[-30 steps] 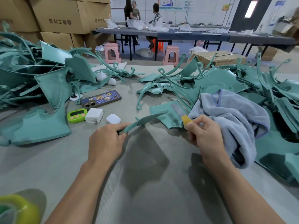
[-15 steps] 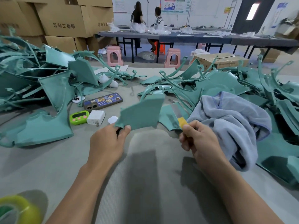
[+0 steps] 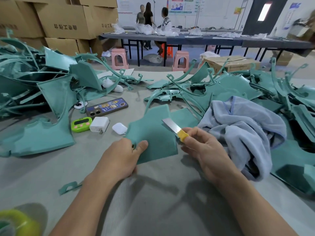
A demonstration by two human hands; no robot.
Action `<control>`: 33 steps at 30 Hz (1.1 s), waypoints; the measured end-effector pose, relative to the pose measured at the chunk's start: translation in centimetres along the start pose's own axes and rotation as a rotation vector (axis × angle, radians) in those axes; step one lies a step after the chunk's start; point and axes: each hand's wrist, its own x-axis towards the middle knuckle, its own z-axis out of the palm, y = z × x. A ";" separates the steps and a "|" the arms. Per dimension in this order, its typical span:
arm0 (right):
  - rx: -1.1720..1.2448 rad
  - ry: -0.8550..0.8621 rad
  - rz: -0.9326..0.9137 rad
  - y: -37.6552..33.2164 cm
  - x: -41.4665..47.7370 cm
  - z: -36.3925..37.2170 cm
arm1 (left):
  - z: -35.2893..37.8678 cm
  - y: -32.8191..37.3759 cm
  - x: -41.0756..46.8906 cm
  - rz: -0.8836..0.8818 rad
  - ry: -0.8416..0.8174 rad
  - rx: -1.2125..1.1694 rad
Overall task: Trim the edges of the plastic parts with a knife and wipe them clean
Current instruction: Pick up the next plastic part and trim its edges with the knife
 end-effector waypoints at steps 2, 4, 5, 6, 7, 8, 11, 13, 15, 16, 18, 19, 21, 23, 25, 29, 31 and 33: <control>0.145 -0.134 0.104 0.1 -0.3 0.3 | 0.1 0.0 -0.1 0.022 0.048 0.080; 0.124 -0.190 0.139 0.0 -0.6 0.4 | 0.2 0.1 0.0 0.070 0.179 0.280; 0.079 -0.172 0.140 0.1 -0.7 0.6 | 0.2 0.3 -0.2 0.083 0.251 0.384; 0.051 -0.130 0.140 0.2 -0.7 0.7 | 0.2 0.7 -0.4 0.071 0.301 0.466; 0.051 -0.068 0.144 0.2 -0.6 0.9 | 0.3 1.1 -0.6 0.035 0.338 0.511; 0.085 0.008 0.160 0.3 -0.6 1.0 | 0.4 1.4 -0.8 -0.012 0.380 0.513; 0.241 0.182 0.228 0.5 -0.3 1.2 | 1.2 1.8 -1.2 0.129 0.552 0.264; 0.306 0.210 0.253 0.7 -0.3 1.2 | 1.8 2.4 -1.7 0.344 0.386 0.029; 0.349 0.167 0.284 0.8 -0.4 1.4 | 2.7 2.9 -2.0 0.454 0.142 0.025; 0.349 0.133 0.299 0.7 -0.5 1.4 | 3.2 2.9 -1.9 0.462 0.094 0.064; 0.301 0.055 0.295 0.2 -0.7 1.2 | 3.7 2.7 -1.3 0.420 0.142 0.047; 0.223 0.050 0.254 -0.1 -0.7 0.9 | 3.6 2.6 -1.1 0.370 0.181 -0.009; -0.015 0.061 0.110 -0.7 -0.7 0.0 | 3.3 2.3 -0.9 0.285 0.243 -0.102; -0.160 -0.023 -0.002 -1.0 -0.9 -0.4 | 3.2 2.1 -0.8 0.263 0.295 -0.154; -0.255 -0.143 -0.035 -0.9 -1.0 -0.2 | 3.2 2.1 -0.9 0.274 0.353 -0.182; -0.511 0.165 -0.031 0.3 0.0 -0.4 | 2.7 2.7 -1.3 0.315 0.388 -0.200; -0.627 0.384 -0.060 0.4 0.2 -1.1 | 2.6 2.7 -1.4 0.337 0.385 -0.207; -0.496 0.313 -0.151 0.1 -0.1 -1.3 | 2.5 2.8 -1.4 0.327 0.374 -0.210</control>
